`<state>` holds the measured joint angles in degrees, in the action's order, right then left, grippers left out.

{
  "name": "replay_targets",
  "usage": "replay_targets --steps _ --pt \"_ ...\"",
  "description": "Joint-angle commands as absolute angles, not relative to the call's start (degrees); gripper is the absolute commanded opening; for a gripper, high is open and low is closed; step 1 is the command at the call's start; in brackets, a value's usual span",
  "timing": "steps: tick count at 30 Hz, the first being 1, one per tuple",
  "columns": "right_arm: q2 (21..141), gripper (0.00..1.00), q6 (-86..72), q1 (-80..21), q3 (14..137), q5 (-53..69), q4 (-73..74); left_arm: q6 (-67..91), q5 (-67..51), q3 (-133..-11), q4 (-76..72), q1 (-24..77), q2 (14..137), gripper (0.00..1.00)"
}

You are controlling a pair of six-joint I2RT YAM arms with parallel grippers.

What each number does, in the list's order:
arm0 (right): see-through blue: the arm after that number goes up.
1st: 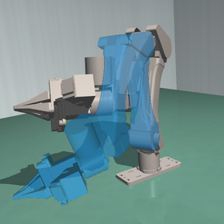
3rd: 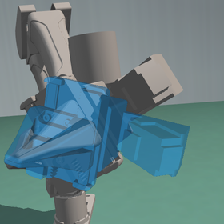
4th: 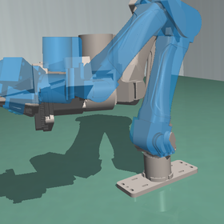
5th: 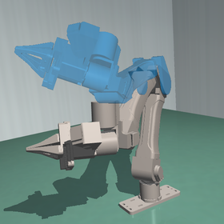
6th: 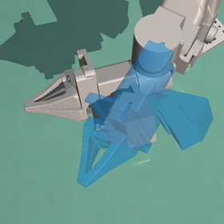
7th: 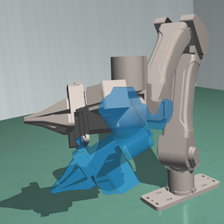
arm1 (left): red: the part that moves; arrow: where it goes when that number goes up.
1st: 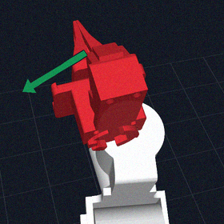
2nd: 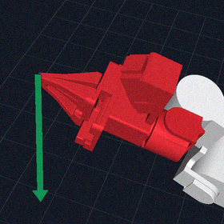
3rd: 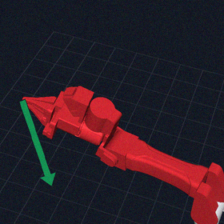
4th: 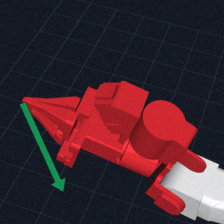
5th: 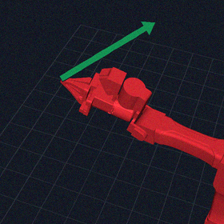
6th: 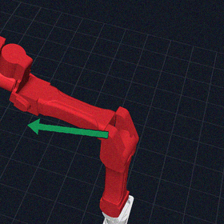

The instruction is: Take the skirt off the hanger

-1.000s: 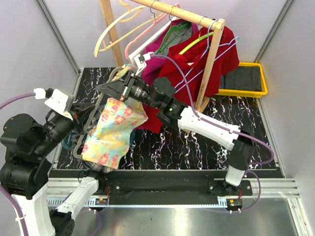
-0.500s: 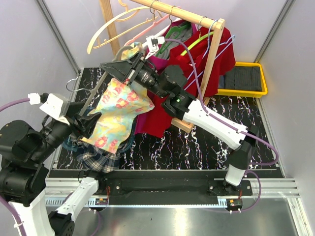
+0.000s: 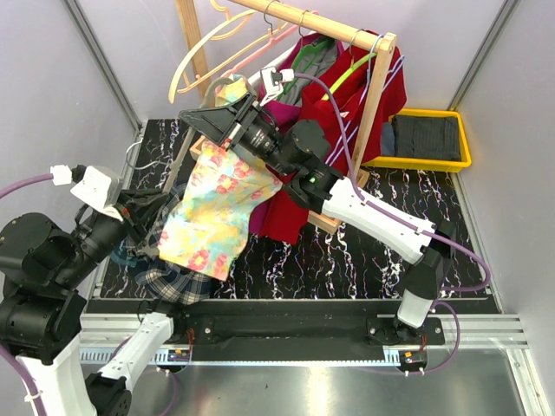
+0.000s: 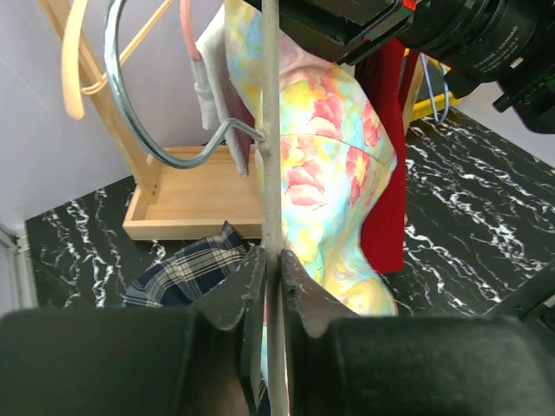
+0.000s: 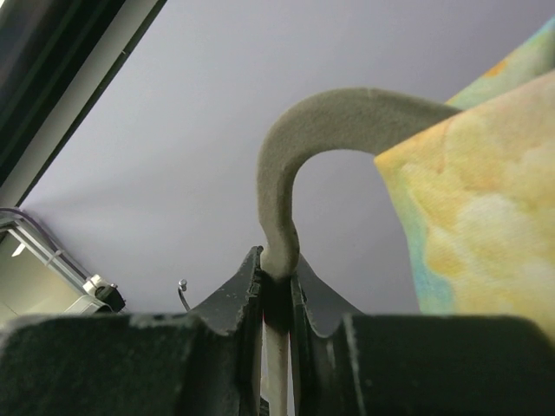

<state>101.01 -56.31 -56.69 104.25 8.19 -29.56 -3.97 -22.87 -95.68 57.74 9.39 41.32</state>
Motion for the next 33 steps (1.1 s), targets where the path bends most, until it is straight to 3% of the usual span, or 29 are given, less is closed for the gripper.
replay_targets --steps 1,4,6,8,10,11,18,20,28,30,33 --pt "100.37 0.17 -60.03 -56.69 107.14 7.56 -37.09 -2.2 -25.66 -96.68 54.67 9.4 43.15 0.27" --pt "100.63 0.17 -60.2 -56.78 107.84 7.47 -37.35 -0.97 -25.93 -96.24 54.32 9.4 43.07 0.39" --pt "101.07 0.17 -60.47 -56.69 108.28 7.56 -37.35 -0.18 -26.8 -96.41 54.32 9.4 43.24 0.42" --pt "101.34 0.17 -60.82 -56.78 108.72 7.56 -37.35 -0.17 -27.59 -96.42 54.23 9.4 43.42 0.33" --pt "101.34 0.17 -61.52 -56.87 108.55 7.21 -37.96 1.32 -27.77 -96.15 53.7 9.4 43.51 0.14" --pt "101.42 0.17 -61.96 -56.87 108.54 7.12 -38.14 1.75 -27.43 -96.15 53.27 9.4 43.51 0.0" --pt "103.44 0.16 -68.64 -58.35 106.88 4.76 -43.24 7.99 -26.89 -97.12 48.17 9.4 44.12 0.0" --pt "105.02 0.15 -69.87 -59.06 107.57 4.48 -44.3 9.83 -27.59 -98.0 47.64 9.4 44.65 0.05" --pt "106.35 0.13 -69.35 -60.29 111.44 3.87 -42.01 12.04 -27.34 -95.46 45.97 9.4 44.3 0.41" --pt "106.35 0.13 -69.26 -60.47 111.53 3.95 -41.84 12.39 -27.07 -94.75 45.09 9.4 44.03 0.42" --pt "106.0 0.13 -69.17 -60.47 111.01 3.34 -41.49 11.43 -27.51 -94.13 45.26 9.4 44.12 0.14"
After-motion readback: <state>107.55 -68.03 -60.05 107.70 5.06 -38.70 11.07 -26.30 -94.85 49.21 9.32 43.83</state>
